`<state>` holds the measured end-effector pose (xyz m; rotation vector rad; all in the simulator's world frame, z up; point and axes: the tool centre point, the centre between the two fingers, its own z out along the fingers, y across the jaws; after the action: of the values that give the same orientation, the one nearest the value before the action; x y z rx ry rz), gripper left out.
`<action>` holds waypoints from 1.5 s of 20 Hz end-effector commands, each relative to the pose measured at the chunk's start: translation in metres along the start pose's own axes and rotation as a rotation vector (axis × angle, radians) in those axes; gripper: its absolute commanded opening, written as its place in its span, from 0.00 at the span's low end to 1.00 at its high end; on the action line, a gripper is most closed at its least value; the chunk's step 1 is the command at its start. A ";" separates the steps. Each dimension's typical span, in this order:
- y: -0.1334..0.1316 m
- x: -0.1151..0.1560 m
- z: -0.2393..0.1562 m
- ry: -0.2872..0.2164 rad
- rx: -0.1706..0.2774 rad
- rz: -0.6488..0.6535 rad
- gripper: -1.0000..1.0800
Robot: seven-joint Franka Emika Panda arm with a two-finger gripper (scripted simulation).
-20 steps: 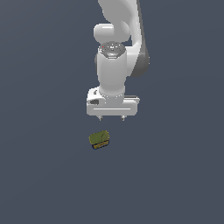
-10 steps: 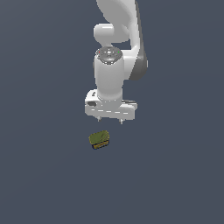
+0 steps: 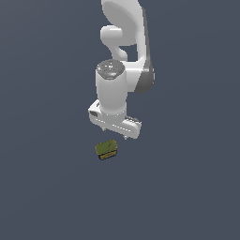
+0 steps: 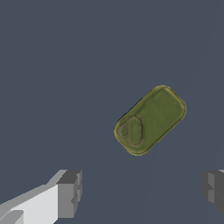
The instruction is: Pick up the object and move it to a goal position.
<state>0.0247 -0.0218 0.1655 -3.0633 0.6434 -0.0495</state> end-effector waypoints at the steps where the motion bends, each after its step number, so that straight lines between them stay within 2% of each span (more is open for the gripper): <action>1: 0.003 0.004 0.005 -0.004 -0.001 0.079 0.96; 19: 0.023 0.028 0.044 -0.020 -0.018 0.618 0.96; 30: 0.030 0.035 0.056 -0.020 -0.027 0.796 0.96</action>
<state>0.0463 -0.0625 0.1110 -2.5976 1.7648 -0.0004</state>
